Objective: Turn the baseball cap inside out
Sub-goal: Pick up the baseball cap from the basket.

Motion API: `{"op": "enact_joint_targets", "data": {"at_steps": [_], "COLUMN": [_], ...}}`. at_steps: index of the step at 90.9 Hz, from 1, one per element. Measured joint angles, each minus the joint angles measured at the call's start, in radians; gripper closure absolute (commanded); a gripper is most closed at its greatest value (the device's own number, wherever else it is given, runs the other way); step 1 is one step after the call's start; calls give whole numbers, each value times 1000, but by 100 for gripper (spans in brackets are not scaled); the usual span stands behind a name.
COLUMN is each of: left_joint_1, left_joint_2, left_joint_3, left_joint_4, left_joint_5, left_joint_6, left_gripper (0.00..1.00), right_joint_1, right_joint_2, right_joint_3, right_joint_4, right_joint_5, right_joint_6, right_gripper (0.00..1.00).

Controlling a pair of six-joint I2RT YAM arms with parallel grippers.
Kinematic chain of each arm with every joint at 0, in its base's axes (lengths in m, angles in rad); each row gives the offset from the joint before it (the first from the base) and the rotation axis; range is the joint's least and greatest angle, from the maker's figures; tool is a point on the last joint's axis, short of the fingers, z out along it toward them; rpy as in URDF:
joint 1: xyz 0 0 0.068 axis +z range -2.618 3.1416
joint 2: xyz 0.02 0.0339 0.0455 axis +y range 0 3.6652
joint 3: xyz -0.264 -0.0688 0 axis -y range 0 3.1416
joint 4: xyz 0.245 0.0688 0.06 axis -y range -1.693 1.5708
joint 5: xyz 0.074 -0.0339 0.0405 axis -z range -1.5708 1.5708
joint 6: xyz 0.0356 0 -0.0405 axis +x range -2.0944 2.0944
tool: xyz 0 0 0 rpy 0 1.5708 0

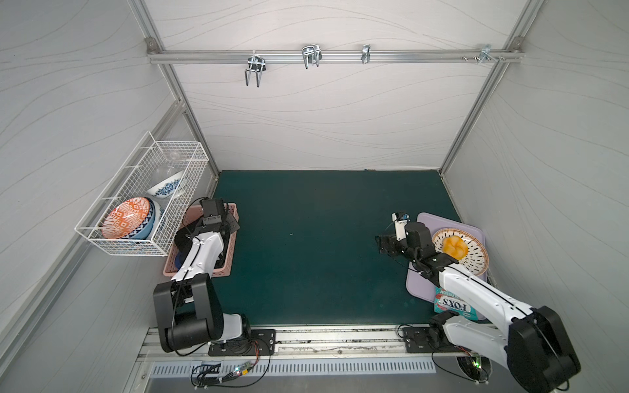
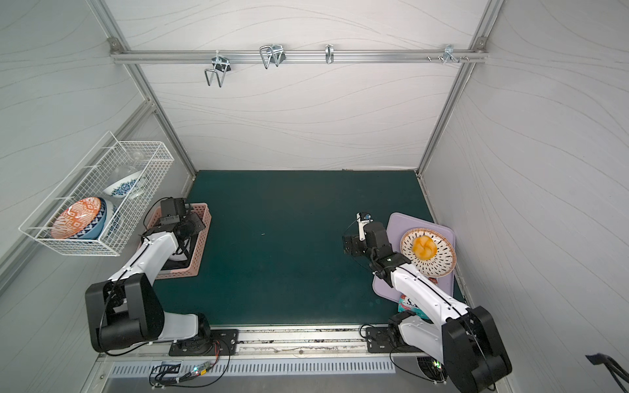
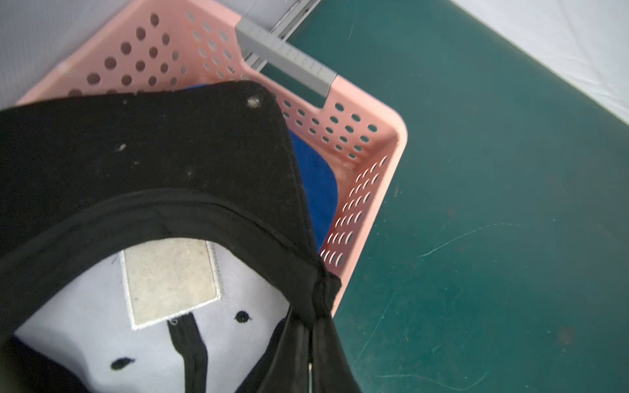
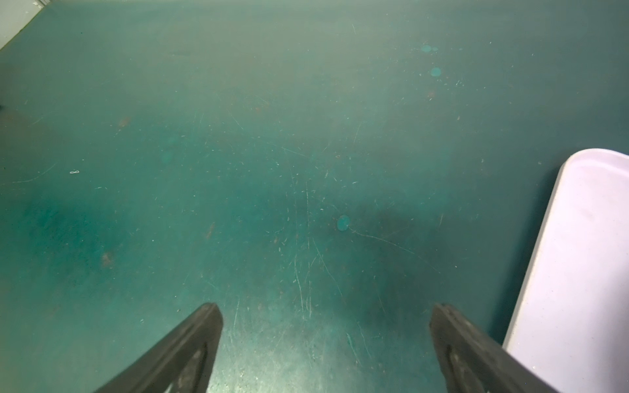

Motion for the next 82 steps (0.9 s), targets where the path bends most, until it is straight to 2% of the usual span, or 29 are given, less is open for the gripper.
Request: {"op": "enact_joint_targets", "data": {"at_steps": [23, 45, 66, 82], "left_joint_1": [-103, -129, -129, -128], "left_joint_2": [88, -58, -106, -107], "left_joint_3": [8, 10, 89, 222], "left_joint_4": [45, 44, -34, -204], "left_joint_5": [58, 37, 32, 117], "left_joint_6": [33, 94, 153, 158], "left_gripper": [100, 100, 100, 100], "right_joint_1": [1, 1, 2, 3], "right_joint_2": [-2, -42, -57, -78], "right_joint_3": [0, -6, -15, 17], "right_joint_4": [-2, -9, -12, -67], "right_joint_5": [0, 6, 19, 17], "right_joint_6": [16, 28, 44, 59], "right_gripper": [1, 1, 1, 1]}}
